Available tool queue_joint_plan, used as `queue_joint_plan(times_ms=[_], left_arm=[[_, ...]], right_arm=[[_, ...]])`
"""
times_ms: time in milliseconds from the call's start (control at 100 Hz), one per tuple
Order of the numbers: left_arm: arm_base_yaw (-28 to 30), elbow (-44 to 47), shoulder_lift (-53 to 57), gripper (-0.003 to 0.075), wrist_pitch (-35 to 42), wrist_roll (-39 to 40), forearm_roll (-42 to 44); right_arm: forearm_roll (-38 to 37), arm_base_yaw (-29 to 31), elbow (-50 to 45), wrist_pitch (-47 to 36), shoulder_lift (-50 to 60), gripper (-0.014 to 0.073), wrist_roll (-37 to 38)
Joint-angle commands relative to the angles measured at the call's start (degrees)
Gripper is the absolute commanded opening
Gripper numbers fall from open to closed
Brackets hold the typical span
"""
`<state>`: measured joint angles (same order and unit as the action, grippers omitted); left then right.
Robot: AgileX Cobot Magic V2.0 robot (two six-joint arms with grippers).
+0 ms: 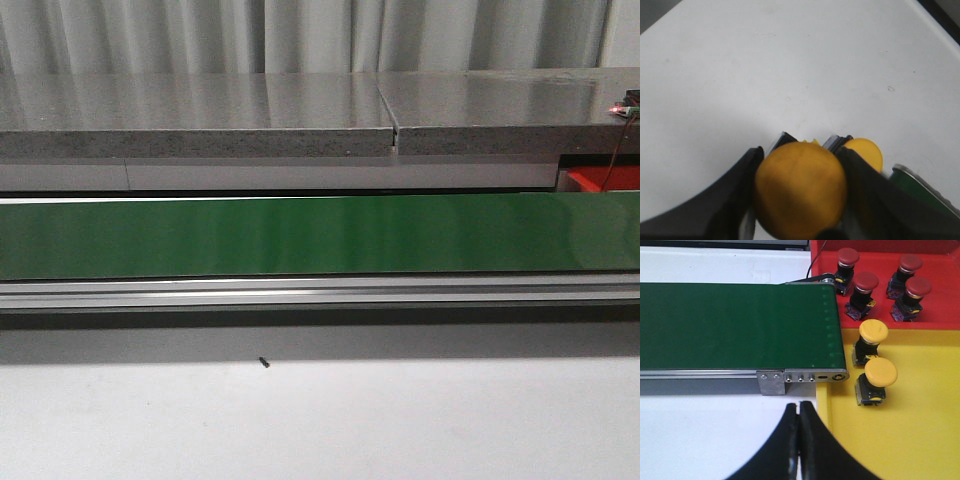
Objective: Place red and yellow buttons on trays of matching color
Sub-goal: 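Grasp a yellow button with the left gripper and lift it over the belt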
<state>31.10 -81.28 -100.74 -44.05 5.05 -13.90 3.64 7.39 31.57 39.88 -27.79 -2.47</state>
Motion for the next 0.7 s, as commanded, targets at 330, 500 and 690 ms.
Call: queue_joint_plan(times_ms=[330, 500, 690], left_arm=[[-8.4, 9.3, 11.8, 0.0167, 3.3, -2.1, -0.8], [-11.8, 11.5, 11.7, 0.0167, 4.8, -2.1, -0.8], [-12.6, 14.0, 11.6, 0.0167, 6.8, -2.4, -0.8]], right_arm=[[0.3, -0.1, 1.4, -3.6, -0.1, -0.0067, -0.4], [0.3, -0.1, 1.4, -3.6, -0.1, -0.0067, -0.4], [0.3, -0.1, 1.4, -3.6, -0.1, -0.0067, -0.4]])
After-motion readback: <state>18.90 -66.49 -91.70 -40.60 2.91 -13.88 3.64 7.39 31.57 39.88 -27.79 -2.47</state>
